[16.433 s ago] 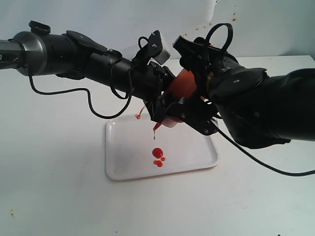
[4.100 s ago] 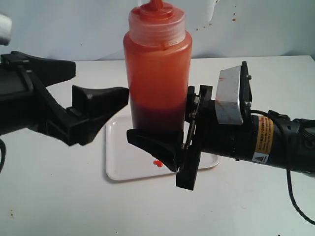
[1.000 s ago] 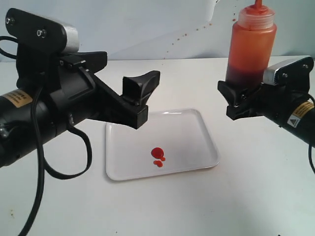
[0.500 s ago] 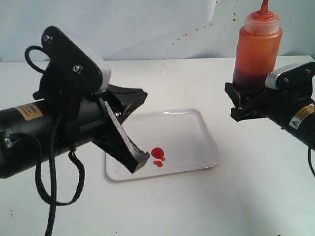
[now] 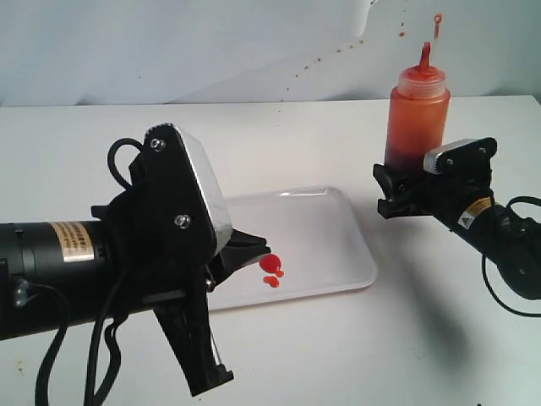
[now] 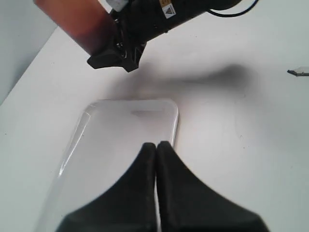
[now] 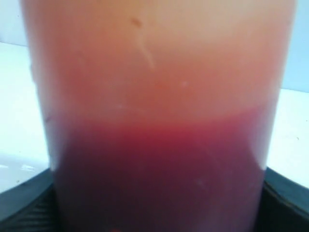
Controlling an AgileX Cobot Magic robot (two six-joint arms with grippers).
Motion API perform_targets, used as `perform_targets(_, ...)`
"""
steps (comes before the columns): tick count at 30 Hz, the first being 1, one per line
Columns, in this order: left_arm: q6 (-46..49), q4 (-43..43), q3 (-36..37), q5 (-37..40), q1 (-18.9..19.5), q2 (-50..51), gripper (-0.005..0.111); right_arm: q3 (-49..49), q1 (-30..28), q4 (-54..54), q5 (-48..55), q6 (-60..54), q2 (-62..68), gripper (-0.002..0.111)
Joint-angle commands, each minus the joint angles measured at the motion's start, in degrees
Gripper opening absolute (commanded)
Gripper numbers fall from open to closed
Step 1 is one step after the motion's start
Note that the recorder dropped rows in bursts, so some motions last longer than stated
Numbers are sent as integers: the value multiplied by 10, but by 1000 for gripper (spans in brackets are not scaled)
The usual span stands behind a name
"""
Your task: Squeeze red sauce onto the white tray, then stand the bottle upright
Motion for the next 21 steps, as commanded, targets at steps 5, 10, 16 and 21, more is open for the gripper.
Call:
perform_targets(5,-1,14,3,2,-3,-1,1,-90,-1,-48,-13,-6,40,0)
perform_targets(10,-1,14,3,2,-3,-1,1,-120,-2,-38,37,-27,60,0)
perform_targets(16,-1,14,3,2,-3,-1,1,-143,-4,-29,63,-27,101,0)
perform_targets(21,-1,14,3,2,-3,-1,1,-143,-17,-48,74,-25,111,0)
